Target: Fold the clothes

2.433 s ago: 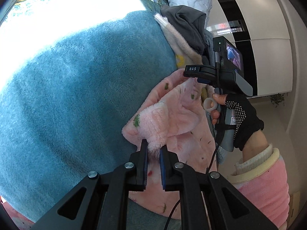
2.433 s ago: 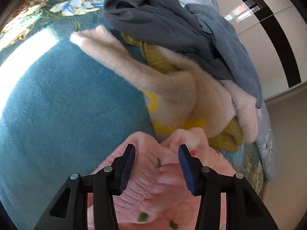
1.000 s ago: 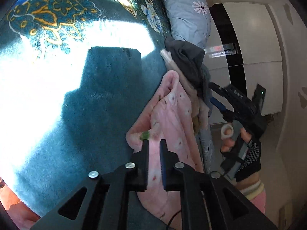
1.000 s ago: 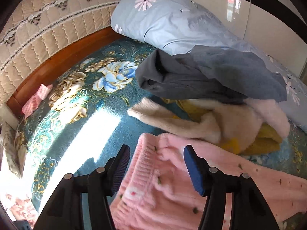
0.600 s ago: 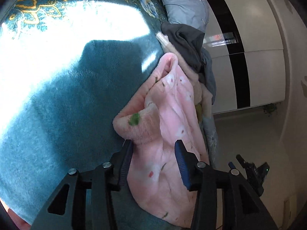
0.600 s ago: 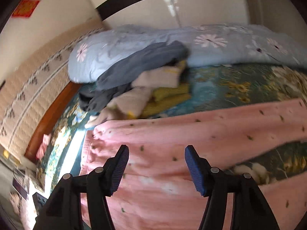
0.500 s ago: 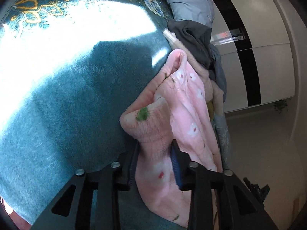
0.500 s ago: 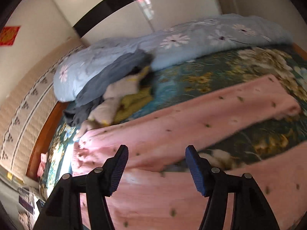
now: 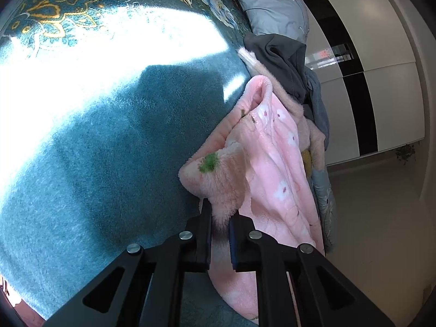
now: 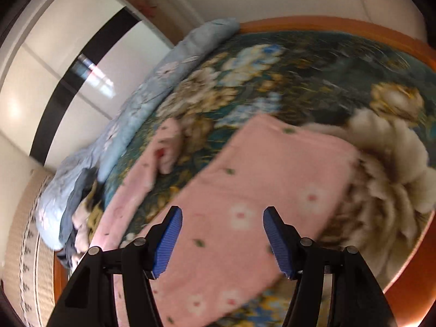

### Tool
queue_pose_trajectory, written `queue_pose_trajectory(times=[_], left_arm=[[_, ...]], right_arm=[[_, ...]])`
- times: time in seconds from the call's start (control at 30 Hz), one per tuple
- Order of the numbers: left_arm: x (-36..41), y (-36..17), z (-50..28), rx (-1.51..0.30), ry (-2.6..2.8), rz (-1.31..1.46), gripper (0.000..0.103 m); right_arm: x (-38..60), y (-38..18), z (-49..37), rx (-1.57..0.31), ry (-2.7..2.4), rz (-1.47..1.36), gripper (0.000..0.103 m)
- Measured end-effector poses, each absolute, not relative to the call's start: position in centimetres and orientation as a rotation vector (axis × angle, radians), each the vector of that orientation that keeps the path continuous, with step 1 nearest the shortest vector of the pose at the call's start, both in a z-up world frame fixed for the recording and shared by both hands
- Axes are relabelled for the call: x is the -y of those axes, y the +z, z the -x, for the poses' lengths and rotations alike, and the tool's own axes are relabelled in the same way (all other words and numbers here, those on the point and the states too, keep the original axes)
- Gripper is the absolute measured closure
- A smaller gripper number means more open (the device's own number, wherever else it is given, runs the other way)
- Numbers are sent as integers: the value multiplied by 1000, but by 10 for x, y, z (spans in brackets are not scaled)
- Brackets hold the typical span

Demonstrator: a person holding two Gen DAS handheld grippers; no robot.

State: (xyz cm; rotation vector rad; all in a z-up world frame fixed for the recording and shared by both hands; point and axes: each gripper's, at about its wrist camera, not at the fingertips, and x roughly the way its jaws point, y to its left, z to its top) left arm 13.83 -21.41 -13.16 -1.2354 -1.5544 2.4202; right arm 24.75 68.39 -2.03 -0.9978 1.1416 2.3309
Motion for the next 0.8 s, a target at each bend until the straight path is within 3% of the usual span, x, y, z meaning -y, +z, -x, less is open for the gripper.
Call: queue_pose_trajectory(times=[0.33,0.57,0.73,0.8], left_arm=[[215,-132,-141,1573,2441,1225,93],[214,-109,-146,1514,2464,1169,92],[208,-61,-157,1397,2672,1019,71],[197,-42,-157,1338,2765,975,71]], right_arm=[[-728,-81,-276,-1347,2090,896,38],[-708,-30,-252,-1057,2207,736,38],[-667,-11,-168,-875,2437,899,38],[-648,-18,-128,-853,2486,991,38]])
